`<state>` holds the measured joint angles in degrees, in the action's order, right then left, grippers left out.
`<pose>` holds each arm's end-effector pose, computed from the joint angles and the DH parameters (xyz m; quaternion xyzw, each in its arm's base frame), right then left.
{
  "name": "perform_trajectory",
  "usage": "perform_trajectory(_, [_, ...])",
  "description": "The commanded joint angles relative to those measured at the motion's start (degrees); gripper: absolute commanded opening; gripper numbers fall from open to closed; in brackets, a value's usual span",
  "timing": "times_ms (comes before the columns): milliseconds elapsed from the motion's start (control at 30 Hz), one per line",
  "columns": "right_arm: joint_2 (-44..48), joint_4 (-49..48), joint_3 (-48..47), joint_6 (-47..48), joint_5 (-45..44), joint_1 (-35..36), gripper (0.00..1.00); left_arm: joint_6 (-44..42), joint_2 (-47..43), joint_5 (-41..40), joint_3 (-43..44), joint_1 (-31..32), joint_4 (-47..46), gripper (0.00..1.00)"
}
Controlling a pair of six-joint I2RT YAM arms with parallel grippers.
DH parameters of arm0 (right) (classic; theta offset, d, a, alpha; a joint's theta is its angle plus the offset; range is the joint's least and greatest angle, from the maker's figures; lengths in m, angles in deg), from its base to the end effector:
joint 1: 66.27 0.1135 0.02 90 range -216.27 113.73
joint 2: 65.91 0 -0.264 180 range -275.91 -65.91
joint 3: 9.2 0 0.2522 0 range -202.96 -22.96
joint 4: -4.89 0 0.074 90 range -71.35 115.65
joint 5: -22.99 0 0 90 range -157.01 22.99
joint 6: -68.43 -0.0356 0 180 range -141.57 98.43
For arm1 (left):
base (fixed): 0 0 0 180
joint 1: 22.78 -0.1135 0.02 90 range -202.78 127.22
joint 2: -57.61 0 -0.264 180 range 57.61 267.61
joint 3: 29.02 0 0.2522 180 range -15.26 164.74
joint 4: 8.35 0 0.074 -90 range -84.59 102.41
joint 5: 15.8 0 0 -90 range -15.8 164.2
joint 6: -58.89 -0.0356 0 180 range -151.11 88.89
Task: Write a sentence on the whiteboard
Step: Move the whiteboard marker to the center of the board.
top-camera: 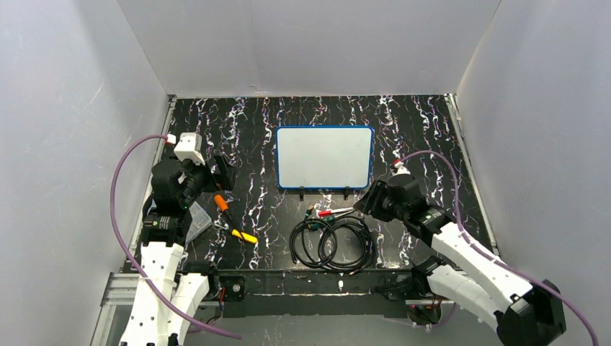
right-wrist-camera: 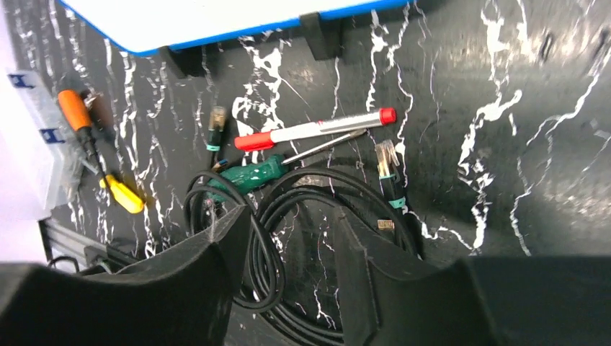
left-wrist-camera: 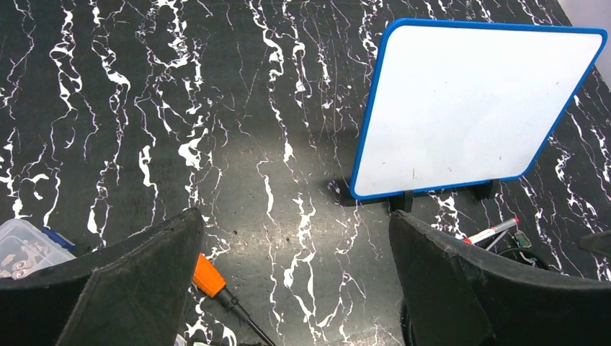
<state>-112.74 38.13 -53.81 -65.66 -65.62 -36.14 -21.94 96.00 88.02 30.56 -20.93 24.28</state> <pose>0.1558 0.0914 0.2327 0.1025 0.8829 0.2850 0.3589 0.1543 -0.0135 0.3471 0.0270 0.7717 -0.1530 0.6167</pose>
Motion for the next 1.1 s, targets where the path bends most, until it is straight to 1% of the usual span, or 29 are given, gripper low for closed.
perform_trajectory(0, [-2.75,-8.13,2.45,-12.91,-12.76,6.09,0.51,-0.74,-0.48,0.88,-0.20,0.26,0.20,0.99])
perform_trajectory(100, [-5.64,-12.93,4.70,-16.47,-15.88,8.29,0.50,-0.79,-0.51,1.01,-0.30,0.64,0.20,0.99])
perform_trajectory(167, [-8.55,-15.78,4.98,-16.89,-16.90,9.34,0.49,-1.18,-0.66,1.24,-0.37,0.84,0.20,0.99])
perform_trajectory(333, [-15.74,-18.43,2.64,-16.86,-22.40,12.87,0.47,-1.52,-0.56,1.29,-0.47,1.42,0.20,0.99])
perform_trajectory(467, [-20.48,-21.16,2.06,-18.14,-24.95,14.02,0.43,-1.76,-0.42,1.29,-0.56,2.29,0.20,0.99])
perform_trajectory(667, [-26.01,-20.44,-0.05,-18.72,-29.46,14.91,0.42,-2.11,-0.64,1.12,-0.60,3.11,0.29,0.99])
perform_trajectory(900, [-29.11,-19.57,-1.46,-19.36,-30.91,15.04,0.42,-2.38,-0.70,1.03,-0.60,3.75,0.37,0.99])
perform_trajectory(1067, [-30.95,-19.57,-2.06,-17.51,-32.98,15.05,0.41,-2.42,-0.86,1.03,-0.65,4.03,0.46,0.99])
